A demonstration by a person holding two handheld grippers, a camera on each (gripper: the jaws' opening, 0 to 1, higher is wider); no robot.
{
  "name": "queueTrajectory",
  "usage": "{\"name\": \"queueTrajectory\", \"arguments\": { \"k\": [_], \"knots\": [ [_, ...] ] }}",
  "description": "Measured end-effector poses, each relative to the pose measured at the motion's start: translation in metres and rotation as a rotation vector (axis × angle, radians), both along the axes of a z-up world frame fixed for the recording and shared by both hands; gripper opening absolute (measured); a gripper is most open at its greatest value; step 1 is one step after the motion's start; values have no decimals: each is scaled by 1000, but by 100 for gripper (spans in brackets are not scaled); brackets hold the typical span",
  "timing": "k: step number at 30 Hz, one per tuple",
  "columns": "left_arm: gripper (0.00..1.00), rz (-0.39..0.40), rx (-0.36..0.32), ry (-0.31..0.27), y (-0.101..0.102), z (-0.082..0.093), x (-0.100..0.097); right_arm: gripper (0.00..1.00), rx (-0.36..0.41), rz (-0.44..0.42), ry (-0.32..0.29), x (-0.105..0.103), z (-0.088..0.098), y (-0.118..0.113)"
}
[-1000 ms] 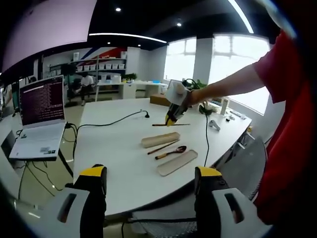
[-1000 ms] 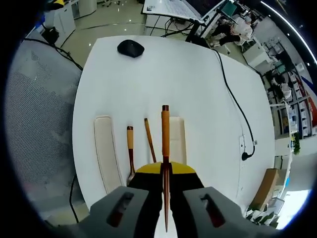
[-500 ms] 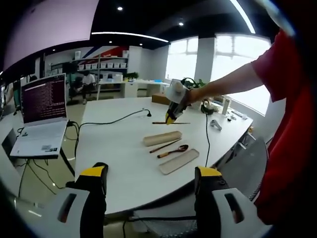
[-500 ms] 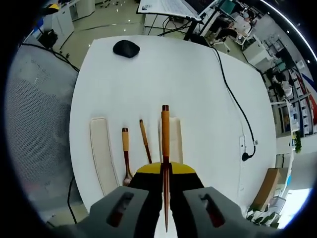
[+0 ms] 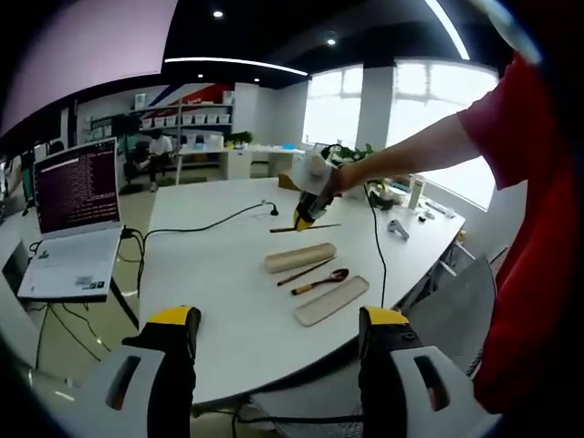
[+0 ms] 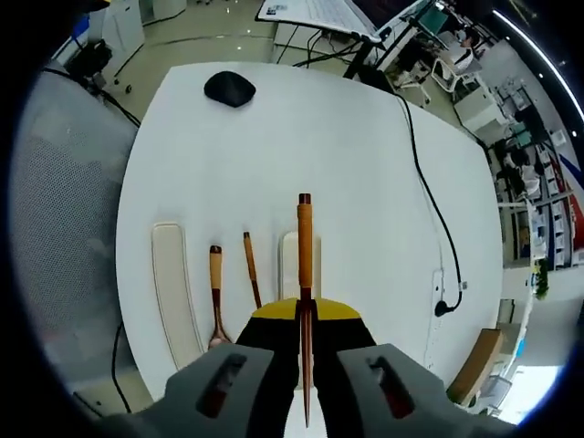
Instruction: Arrange the utensils inside the cutlery case until each visible utensil rests in its matching compartment.
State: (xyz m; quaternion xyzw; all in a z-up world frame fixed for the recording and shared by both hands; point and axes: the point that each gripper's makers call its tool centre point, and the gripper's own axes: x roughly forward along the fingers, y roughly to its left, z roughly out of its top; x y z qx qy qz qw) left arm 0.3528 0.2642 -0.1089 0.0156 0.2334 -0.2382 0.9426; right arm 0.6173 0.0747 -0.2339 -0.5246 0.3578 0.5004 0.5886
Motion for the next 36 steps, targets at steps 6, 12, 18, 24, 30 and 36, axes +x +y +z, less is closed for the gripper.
{"name": "queueTrajectory", "arguments": {
  "k": [6, 12, 18, 24, 30, 36],
  "knots": [
    [75, 1, 10, 16, 0, -4, -3, 0, -4, -10, 52, 3, -2, -2],
    [74, 4, 26, 22, 2, -6, -2, 0, 5, -3, 93, 7, 0, -3],
    [75, 8, 30, 18, 3, -3, -1, 0, 14, -7, 114, 0, 0, -2],
    [74, 2, 22, 30, -3, -9, -3, 0, 9, -4, 117, 0, -2, -4],
    [74, 5, 24, 28, -2, -8, -3, 0, 13, -10, 116, 2, -6, -8],
    [74, 10, 29, 28, 0, -9, -5, 0, 30, -37, 137, 3, -5, -11]
  ]
}}
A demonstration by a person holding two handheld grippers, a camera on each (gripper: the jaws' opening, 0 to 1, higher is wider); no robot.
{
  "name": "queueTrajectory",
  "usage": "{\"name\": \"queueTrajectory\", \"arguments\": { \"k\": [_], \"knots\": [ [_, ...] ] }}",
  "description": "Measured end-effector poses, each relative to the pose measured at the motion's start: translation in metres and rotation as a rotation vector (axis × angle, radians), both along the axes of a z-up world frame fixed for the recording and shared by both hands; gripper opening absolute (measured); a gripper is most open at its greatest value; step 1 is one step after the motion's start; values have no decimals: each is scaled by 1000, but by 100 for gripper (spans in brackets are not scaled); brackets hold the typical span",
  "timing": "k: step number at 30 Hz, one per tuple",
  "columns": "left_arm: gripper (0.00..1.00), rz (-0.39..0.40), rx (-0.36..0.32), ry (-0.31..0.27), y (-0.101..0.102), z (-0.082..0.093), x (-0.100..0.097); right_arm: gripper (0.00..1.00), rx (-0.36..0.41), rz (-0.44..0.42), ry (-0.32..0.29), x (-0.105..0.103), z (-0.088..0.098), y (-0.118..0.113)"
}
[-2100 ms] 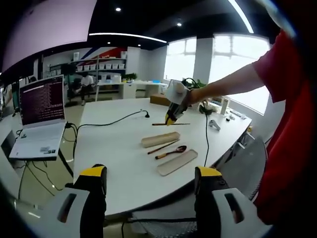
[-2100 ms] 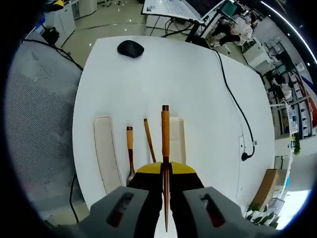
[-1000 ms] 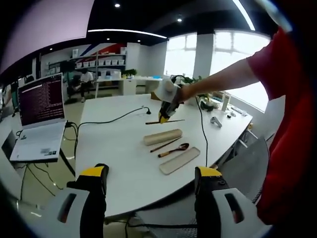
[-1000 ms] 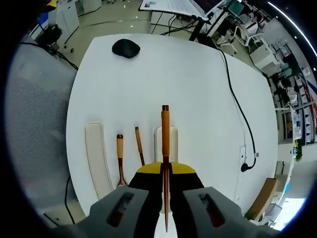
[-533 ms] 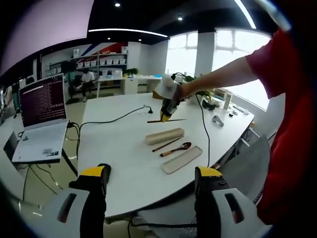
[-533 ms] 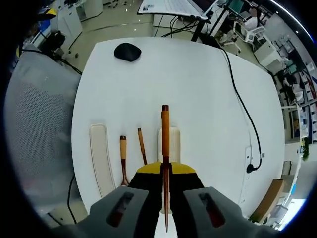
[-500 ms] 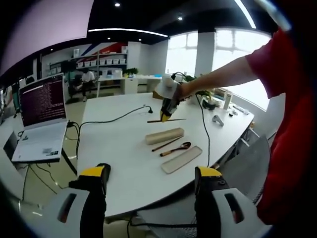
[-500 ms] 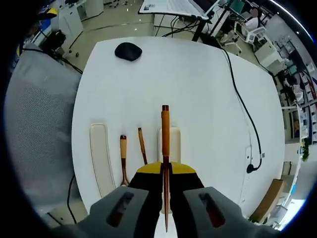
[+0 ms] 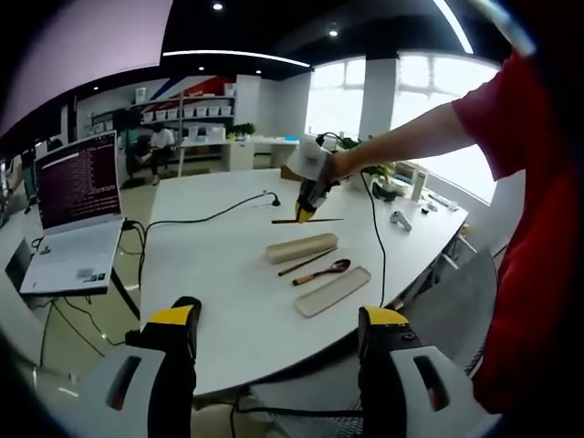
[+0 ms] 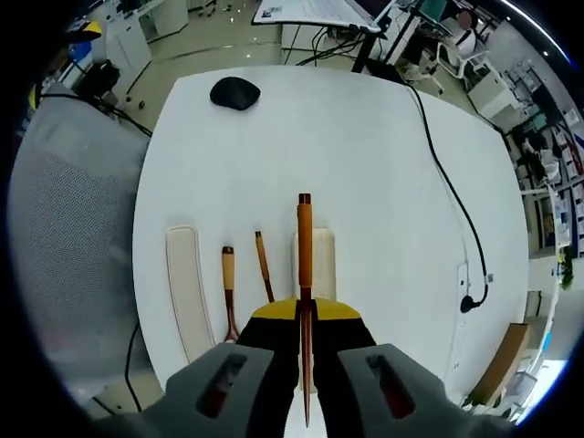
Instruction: Arrange the utensils inside the cutlery case until each visible utensil rests in its matching compartment.
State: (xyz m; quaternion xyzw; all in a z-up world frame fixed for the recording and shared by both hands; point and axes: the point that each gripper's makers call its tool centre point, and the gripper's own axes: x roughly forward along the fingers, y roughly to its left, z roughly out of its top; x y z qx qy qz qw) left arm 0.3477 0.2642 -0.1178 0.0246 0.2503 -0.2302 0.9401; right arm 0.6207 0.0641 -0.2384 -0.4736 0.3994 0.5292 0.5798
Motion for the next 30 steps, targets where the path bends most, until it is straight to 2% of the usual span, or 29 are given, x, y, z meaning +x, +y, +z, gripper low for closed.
{"name": "queueTrajectory", "arguments": {
  "k": [7, 9, 11, 15, 22, 28, 30],
  "knots": [
    [73, 2, -1, 1, -1, -1, -1, 0, 51, -30, 27, 3, 8, 5],
    [73, 1, 0, -2, -1, -2, -2, 0, 103, -44, 78, 0, 9, 10],
    [73, 5, -12, 9, -2, -5, -2, 0, 81, -41, 57, 4, 9, 6],
    [73, 6, -9, 14, -1, -8, -3, 0, 98, -4, 55, 2, 7, 9],
    [73, 19, -8, 25, 2, -10, -2, 0, 47, 83, 24, 5, -10, 7],
    [73, -2, -4, 37, 1, -12, 2, 0, 50, 118, 14, 7, -21, 10],
    [73, 9, -23, 44, 1, -15, 3, 0, 51, 115, 15, 6, -27, 11]
  ]
}}
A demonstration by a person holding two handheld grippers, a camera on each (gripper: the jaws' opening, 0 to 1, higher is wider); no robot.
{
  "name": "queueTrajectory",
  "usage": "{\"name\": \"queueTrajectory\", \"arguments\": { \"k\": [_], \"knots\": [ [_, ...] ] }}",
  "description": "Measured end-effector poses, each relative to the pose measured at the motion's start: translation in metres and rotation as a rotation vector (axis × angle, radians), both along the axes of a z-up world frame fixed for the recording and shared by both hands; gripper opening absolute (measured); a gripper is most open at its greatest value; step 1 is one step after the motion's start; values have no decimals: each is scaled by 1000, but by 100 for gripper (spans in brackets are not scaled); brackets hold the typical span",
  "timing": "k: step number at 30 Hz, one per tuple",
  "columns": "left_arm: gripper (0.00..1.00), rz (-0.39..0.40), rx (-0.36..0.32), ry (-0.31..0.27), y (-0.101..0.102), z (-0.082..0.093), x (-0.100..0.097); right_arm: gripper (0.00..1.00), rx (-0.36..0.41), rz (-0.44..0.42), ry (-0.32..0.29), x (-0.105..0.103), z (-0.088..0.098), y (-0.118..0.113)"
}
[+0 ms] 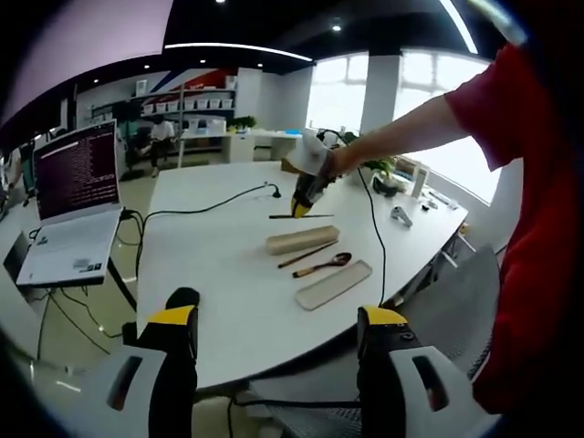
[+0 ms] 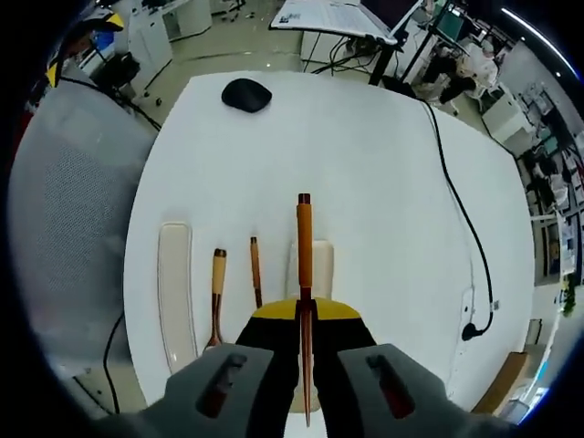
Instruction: Arrange the utensils inside the cutlery case until each visible utensil rests in its matching compartment.
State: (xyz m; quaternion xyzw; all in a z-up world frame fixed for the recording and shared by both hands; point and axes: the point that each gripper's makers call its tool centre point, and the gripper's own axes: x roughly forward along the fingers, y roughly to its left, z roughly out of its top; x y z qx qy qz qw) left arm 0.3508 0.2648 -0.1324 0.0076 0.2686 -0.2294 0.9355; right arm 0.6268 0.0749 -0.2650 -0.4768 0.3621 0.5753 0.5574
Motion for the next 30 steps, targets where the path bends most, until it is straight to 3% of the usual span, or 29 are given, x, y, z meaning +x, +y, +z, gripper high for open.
{"name": "queueTrajectory", "arguments": {
  "k": [8, 15, 28, 30],
  "knots": [
    [73, 9, -8, 16, 1, -6, -2, 0, 1, 31, -10, -1, -19, 0],
    [73, 28, 6, 15, 9, -5, -2, 0, 6, 22, -4, -2, -23, -2],
    [73, 31, 4, 30, 5, -10, -7, 0, -5, 8, -19, 6, -32, -10],
    [73, 36, 6, 29, 7, -10, -7, 0, 11, -20, 2, 6, -33, -10]
  ]
}}
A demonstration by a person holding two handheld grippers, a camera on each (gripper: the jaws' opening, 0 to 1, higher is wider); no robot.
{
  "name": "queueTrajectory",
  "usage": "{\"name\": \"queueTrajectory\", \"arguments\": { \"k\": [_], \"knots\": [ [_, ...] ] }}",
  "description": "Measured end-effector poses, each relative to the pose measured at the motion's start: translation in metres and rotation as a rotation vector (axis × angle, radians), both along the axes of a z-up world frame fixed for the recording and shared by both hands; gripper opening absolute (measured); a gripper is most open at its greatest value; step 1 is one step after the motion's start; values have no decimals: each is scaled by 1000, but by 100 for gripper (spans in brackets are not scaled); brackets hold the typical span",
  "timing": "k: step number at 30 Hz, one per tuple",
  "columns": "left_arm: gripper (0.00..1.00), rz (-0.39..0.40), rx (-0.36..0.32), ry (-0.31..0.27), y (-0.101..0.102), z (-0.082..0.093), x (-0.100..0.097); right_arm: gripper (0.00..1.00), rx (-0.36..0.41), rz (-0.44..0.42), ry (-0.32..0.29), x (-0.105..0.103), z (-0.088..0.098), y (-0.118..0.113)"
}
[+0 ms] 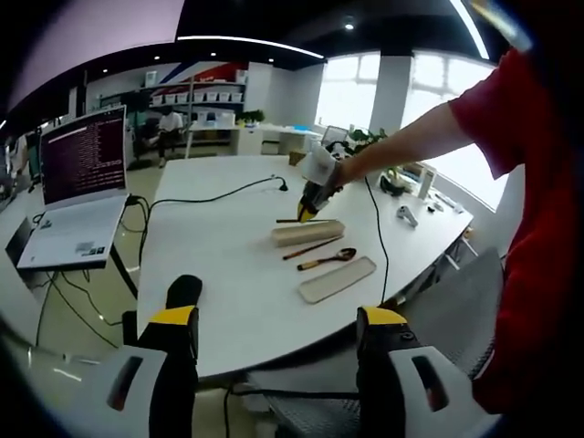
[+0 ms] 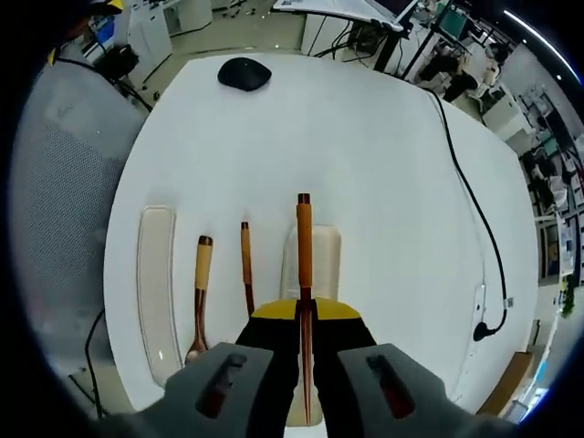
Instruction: Arrange the utensils inside the cutlery case until each visible utensil rests in its matching compartment.
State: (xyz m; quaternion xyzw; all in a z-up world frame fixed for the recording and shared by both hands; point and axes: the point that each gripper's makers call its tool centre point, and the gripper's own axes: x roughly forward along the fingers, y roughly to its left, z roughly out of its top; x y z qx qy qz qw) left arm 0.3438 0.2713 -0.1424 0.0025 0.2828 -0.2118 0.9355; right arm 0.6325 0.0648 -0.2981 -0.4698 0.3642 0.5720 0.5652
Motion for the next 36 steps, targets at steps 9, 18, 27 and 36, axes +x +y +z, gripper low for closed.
{"name": "queueTrajectory", "arguments": {
  "k": [9, 18, 27, 36],
  "knots": [
    [72, 25, -22, 10, 3, -3, -1, 0, -34, 39, -12, 1, -11, -8],
    [74, 8, -36, 11, -2, -4, 2, 0, -62, 55, -31, 2, -21, -9],
    [74, 10, -17, 15, 0, -1, 2, 0, -87, 29, -25, 8, -30, -14],
    [74, 11, -5, 14, 0, 1, 2, 0, -101, 28, -21, 6, -37, -12]
  ]
}}
